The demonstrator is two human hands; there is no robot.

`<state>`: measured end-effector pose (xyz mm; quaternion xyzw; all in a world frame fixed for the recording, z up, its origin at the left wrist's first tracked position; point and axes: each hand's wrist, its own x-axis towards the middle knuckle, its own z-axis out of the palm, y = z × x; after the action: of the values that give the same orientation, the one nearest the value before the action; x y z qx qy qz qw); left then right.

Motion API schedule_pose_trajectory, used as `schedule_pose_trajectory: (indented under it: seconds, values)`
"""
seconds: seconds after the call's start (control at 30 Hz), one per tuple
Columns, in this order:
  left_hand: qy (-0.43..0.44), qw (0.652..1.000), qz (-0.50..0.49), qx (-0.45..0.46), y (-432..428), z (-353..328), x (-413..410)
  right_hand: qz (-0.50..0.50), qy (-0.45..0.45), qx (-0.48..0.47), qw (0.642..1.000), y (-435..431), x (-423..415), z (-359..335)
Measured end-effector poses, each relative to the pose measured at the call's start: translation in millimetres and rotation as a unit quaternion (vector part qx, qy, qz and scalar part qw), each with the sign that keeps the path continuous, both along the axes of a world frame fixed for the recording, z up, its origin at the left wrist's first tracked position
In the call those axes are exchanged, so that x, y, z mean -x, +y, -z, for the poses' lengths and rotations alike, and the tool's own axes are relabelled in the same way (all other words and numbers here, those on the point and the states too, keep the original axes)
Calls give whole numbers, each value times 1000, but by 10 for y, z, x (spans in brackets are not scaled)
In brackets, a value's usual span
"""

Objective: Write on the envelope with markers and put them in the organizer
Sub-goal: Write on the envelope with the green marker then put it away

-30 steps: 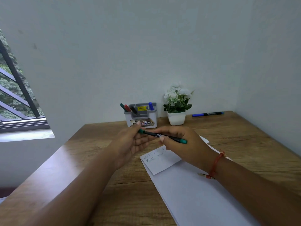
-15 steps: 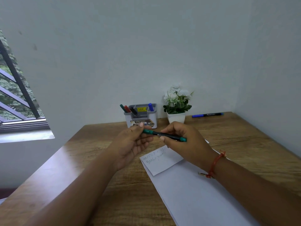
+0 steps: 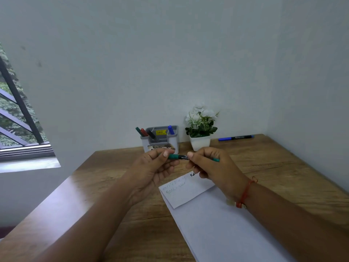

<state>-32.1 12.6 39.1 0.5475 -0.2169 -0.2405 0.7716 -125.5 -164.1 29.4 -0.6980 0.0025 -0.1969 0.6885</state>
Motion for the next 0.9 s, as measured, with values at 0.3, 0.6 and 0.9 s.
schedule_pose_trajectory:
  seconds: [0.3, 0.6, 0.9]
  values:
    - [-51, 991, -124, 20, -66, -62, 20, 39, 53, -159, 985, -100, -136, -64]
    - [-303, 872, -382, -32, -119, -445, -233, 196, 2, 224, 955, -269, -123, 60]
    - [-378, 821, -398, -156, -521, -537, -868, 208, 29, 295, 932, -324, -129, 61]
